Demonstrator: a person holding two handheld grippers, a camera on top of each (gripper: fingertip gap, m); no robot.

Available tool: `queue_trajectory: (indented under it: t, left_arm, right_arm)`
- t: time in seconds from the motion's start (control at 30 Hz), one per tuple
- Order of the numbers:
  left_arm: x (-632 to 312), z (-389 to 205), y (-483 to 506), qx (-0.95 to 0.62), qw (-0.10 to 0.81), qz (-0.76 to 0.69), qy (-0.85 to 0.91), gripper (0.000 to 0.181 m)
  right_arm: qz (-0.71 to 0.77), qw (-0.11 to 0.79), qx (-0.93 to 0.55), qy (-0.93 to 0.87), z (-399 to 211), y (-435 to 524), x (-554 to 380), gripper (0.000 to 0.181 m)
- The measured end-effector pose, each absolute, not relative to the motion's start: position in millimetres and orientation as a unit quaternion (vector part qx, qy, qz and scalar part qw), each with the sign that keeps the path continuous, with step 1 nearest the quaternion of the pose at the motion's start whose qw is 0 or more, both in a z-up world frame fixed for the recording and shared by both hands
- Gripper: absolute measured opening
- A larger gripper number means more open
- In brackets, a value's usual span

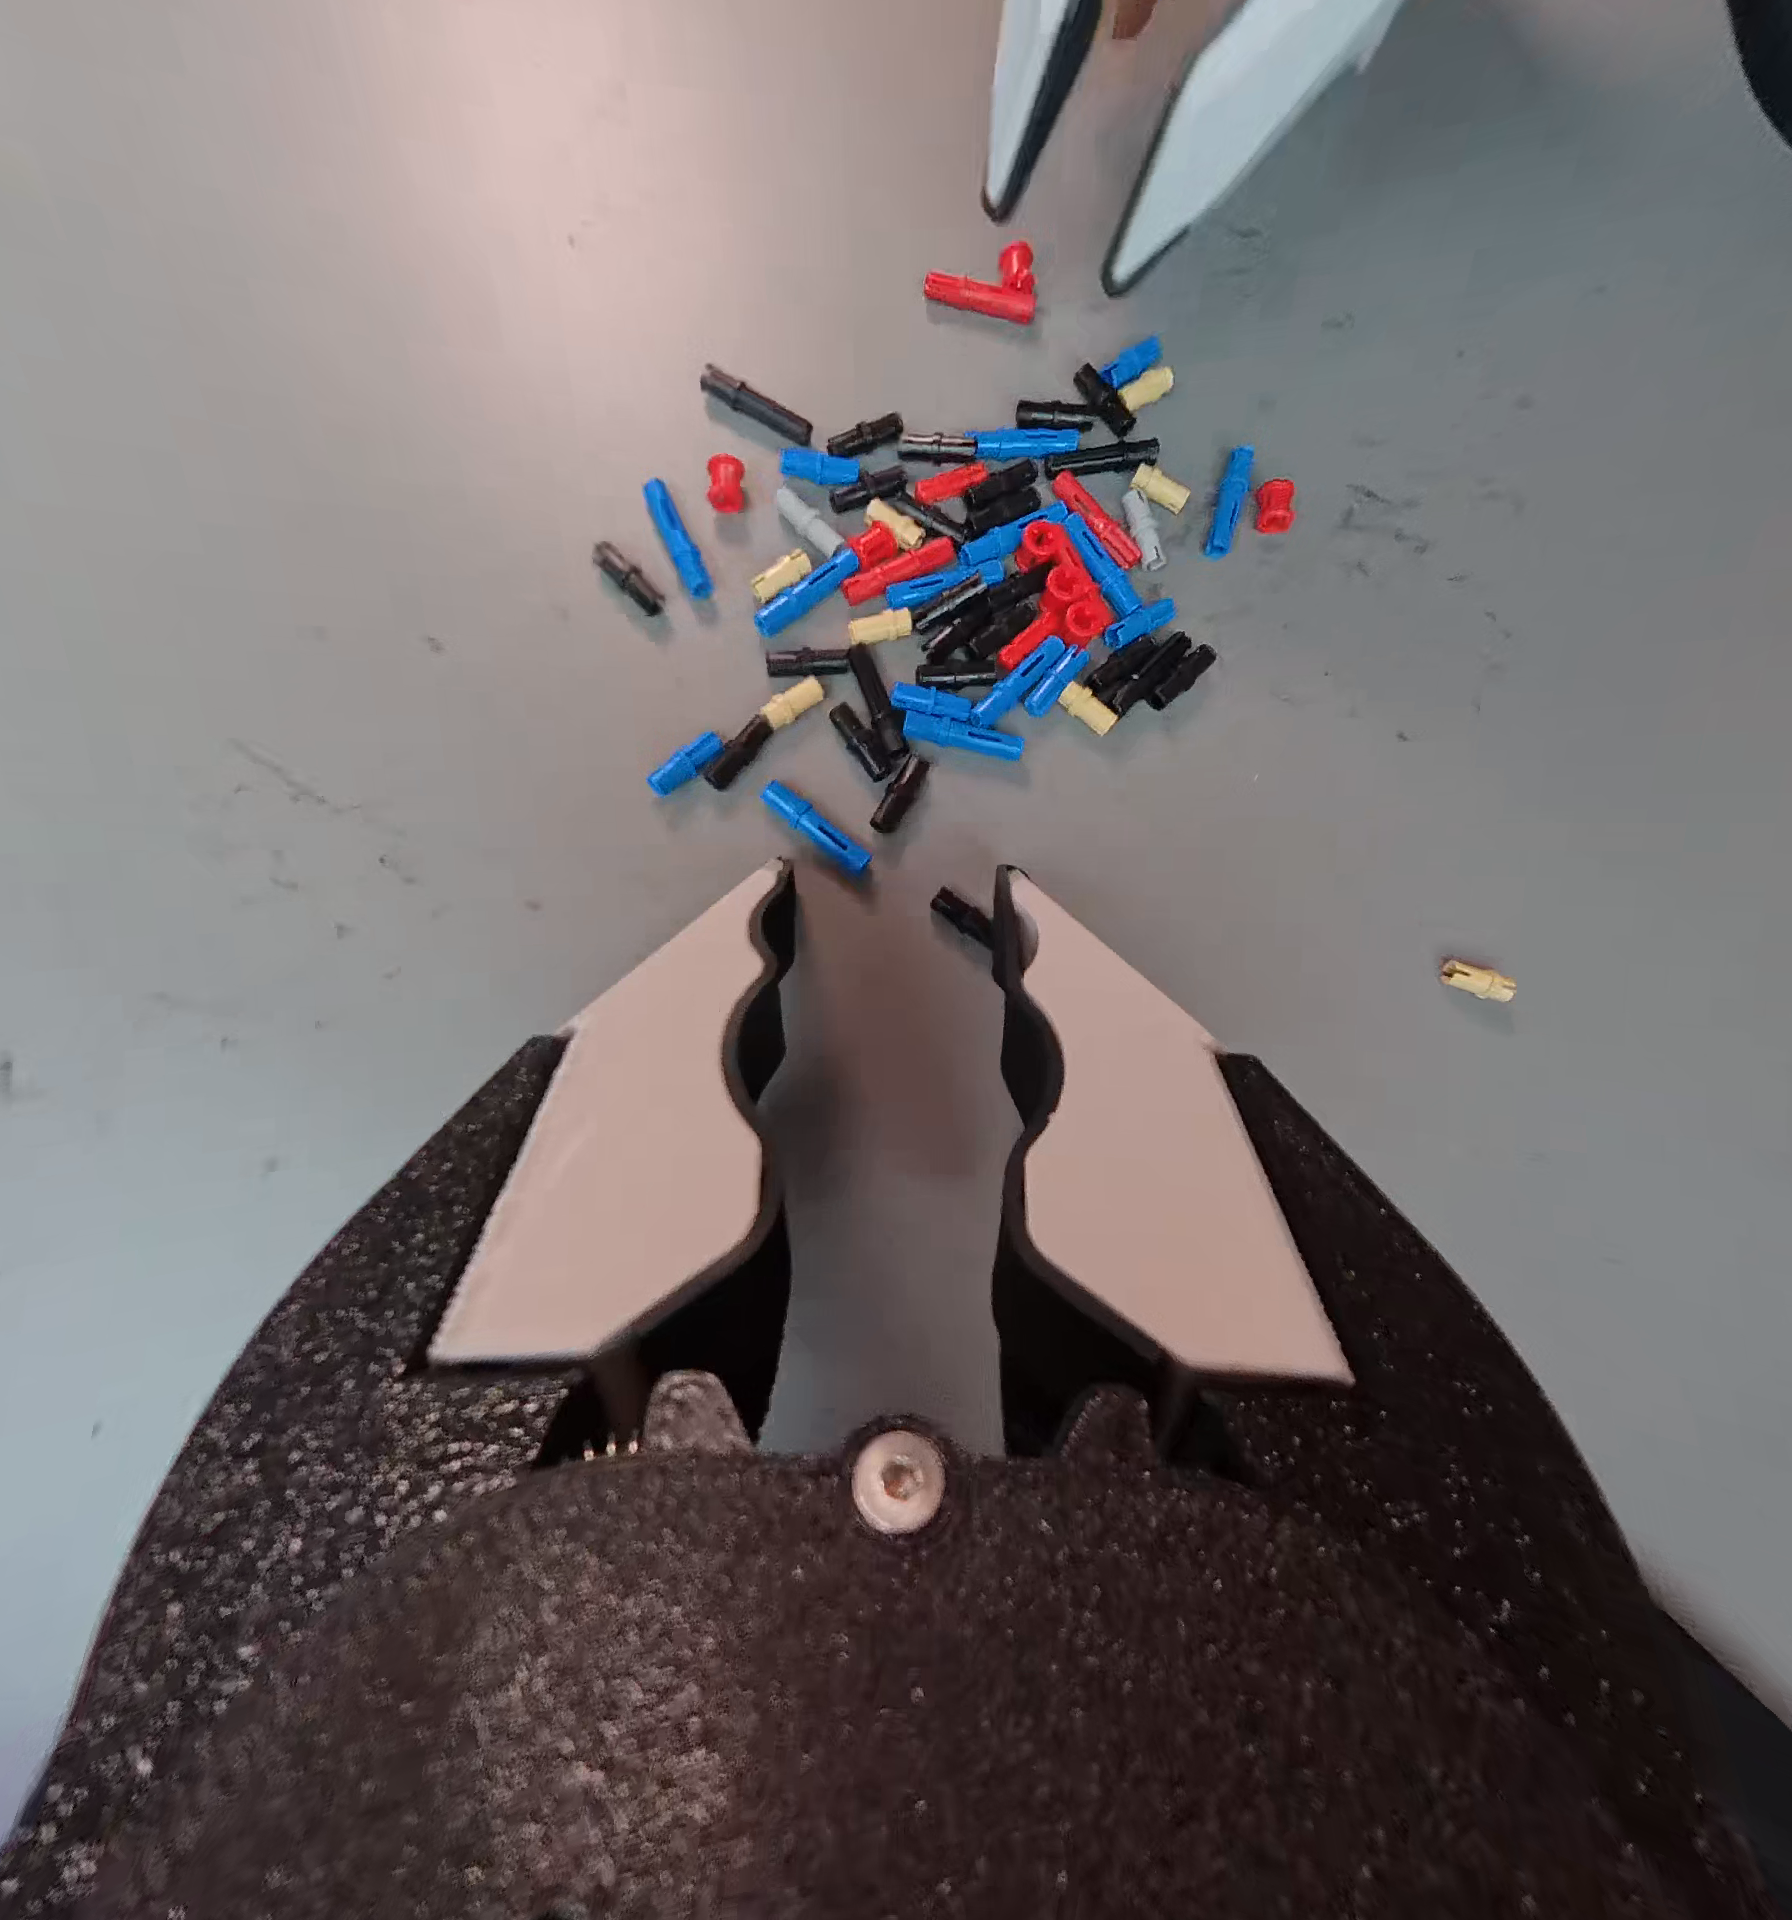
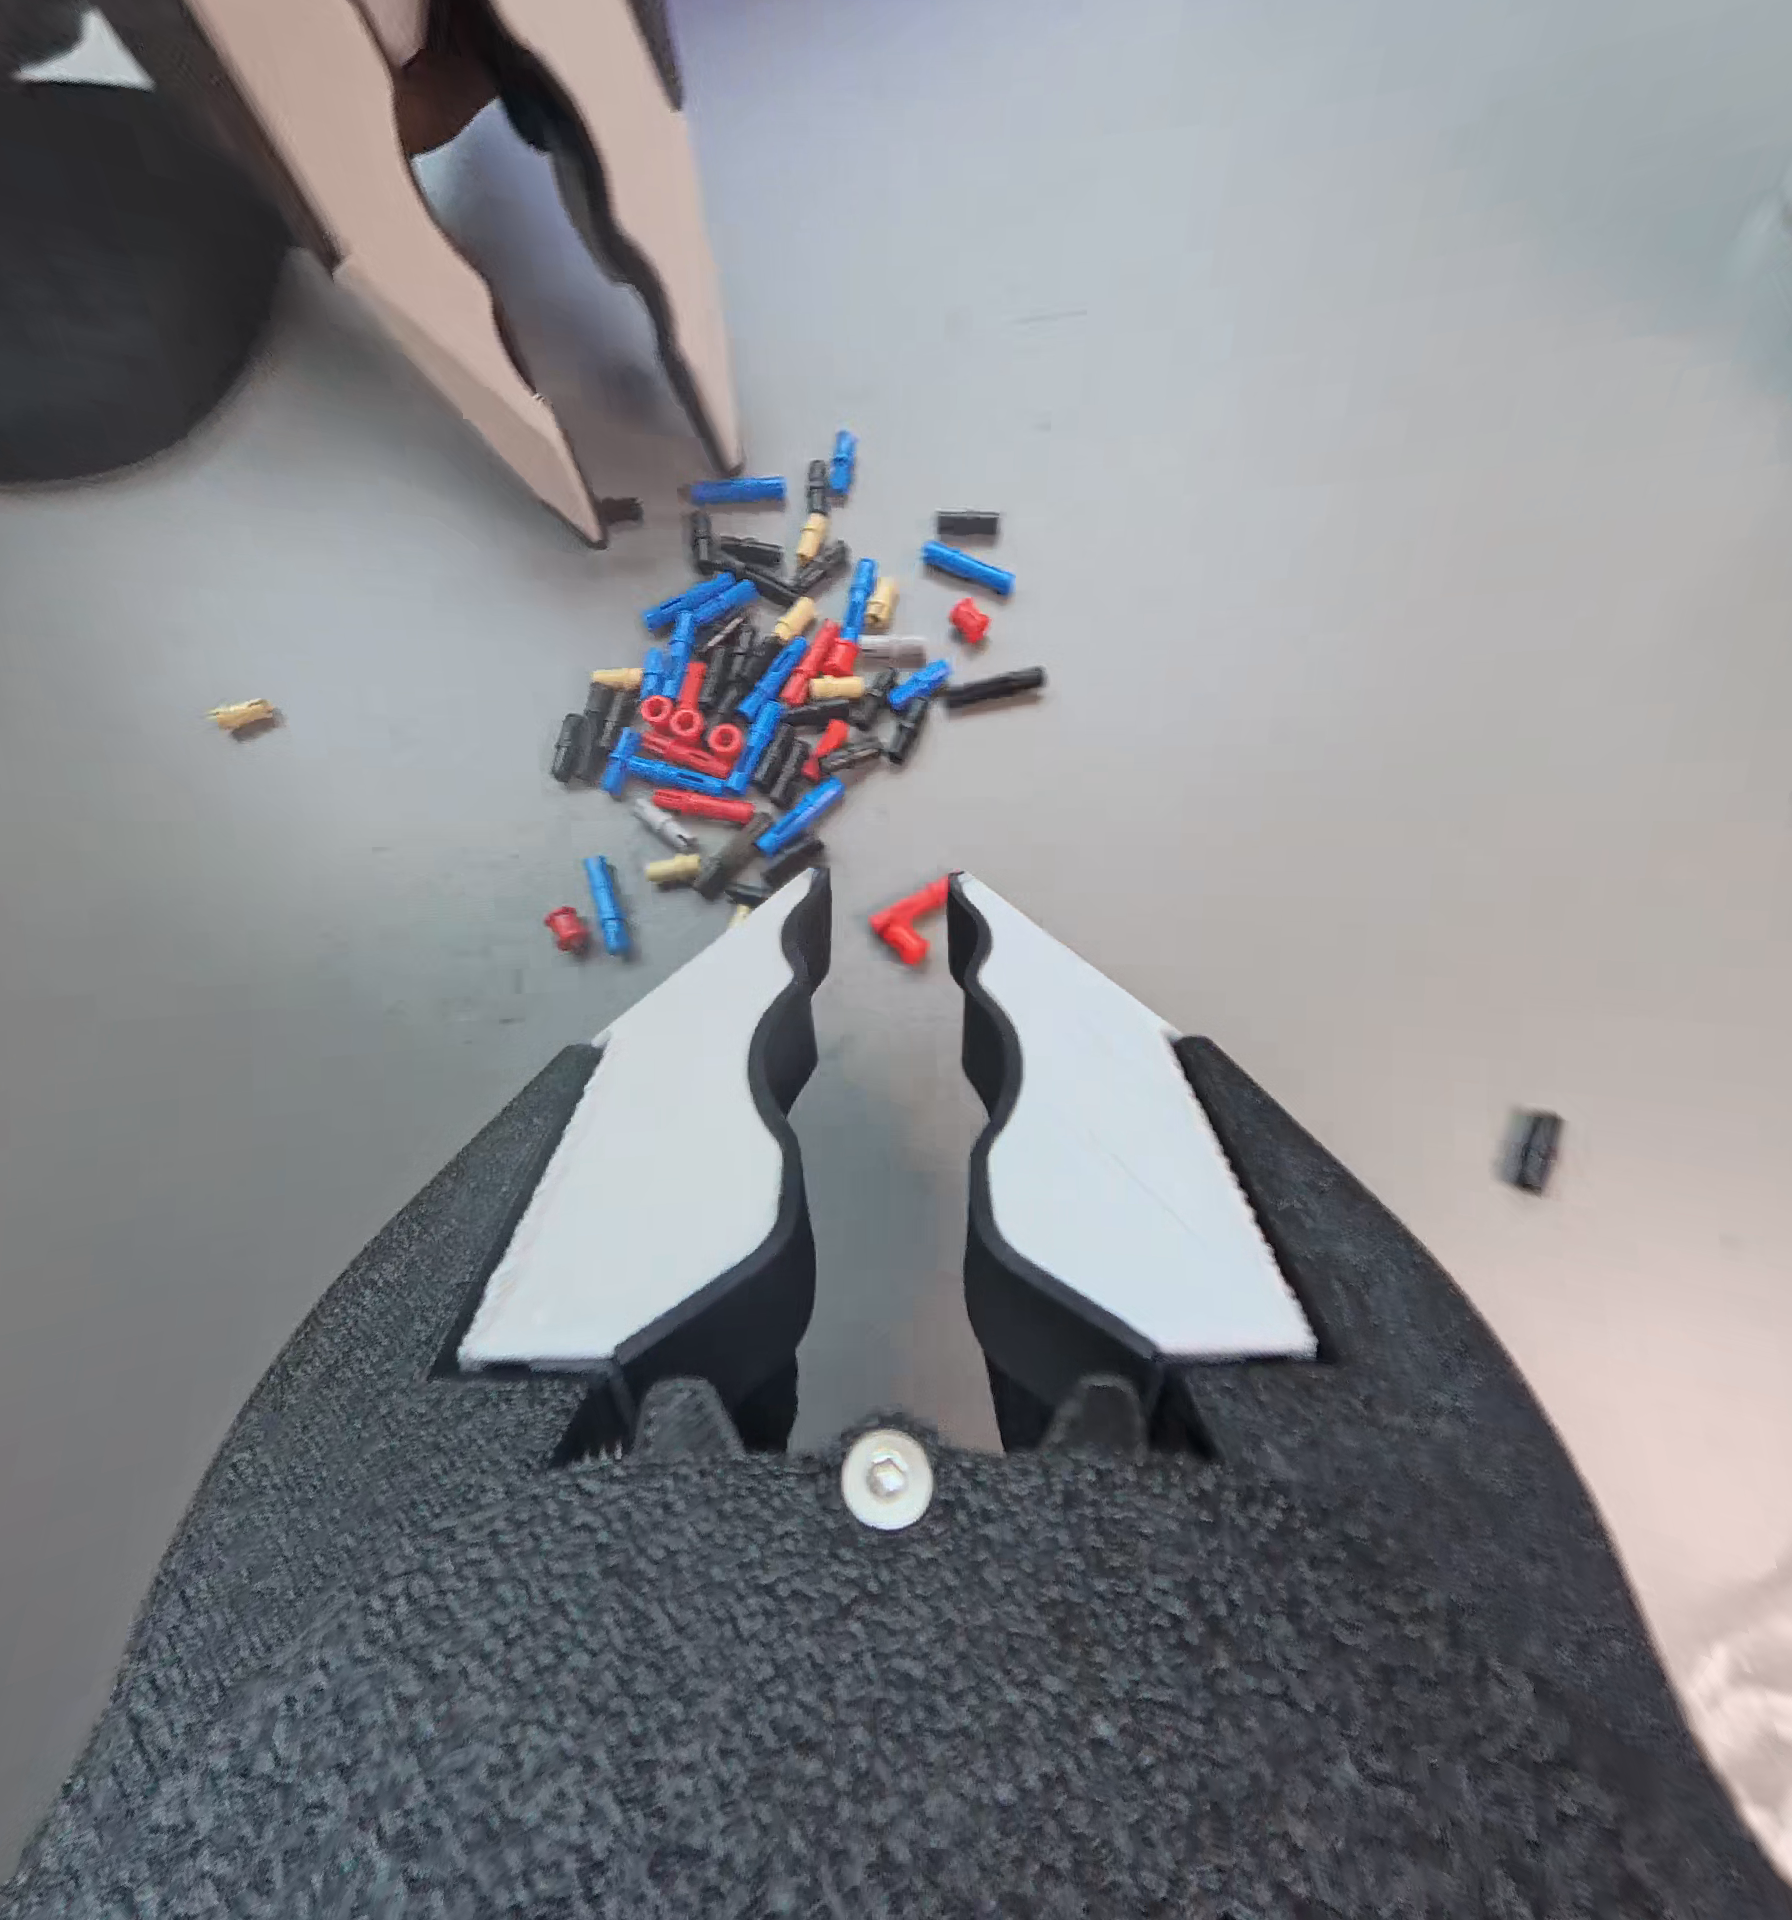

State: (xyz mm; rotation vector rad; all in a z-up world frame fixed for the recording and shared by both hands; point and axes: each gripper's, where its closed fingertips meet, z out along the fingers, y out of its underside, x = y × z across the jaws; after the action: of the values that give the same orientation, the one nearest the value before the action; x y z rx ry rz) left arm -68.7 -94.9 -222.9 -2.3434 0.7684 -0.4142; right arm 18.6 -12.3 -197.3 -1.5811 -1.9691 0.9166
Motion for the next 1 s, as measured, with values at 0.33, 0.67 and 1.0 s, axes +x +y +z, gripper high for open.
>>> queue_trajectory:
  t: [0.33, 0.67, 1.0]
  left_arm:
    - [-36, -214, -70, -0.870, 0.329, -0.170, 0.325, 0.024]
    - [-108, -210, -46, -0.898, 0.363, -0.158, 0.191, 0.038]
    - [-92, -224, -1, -0.895, 0.353, -0.131, 0.240, 0.031]
  right_arm:
    - [0.225, 0.306, -0.684, -0.622, -196, 101, 56, 0.021]
    - [0.243, 0.240, -0.698, -0.630, -222, 89, 18, 0.004]
    - [0.303, 0.192, -0.573, -0.737, -221, -29, -11, 0.003]
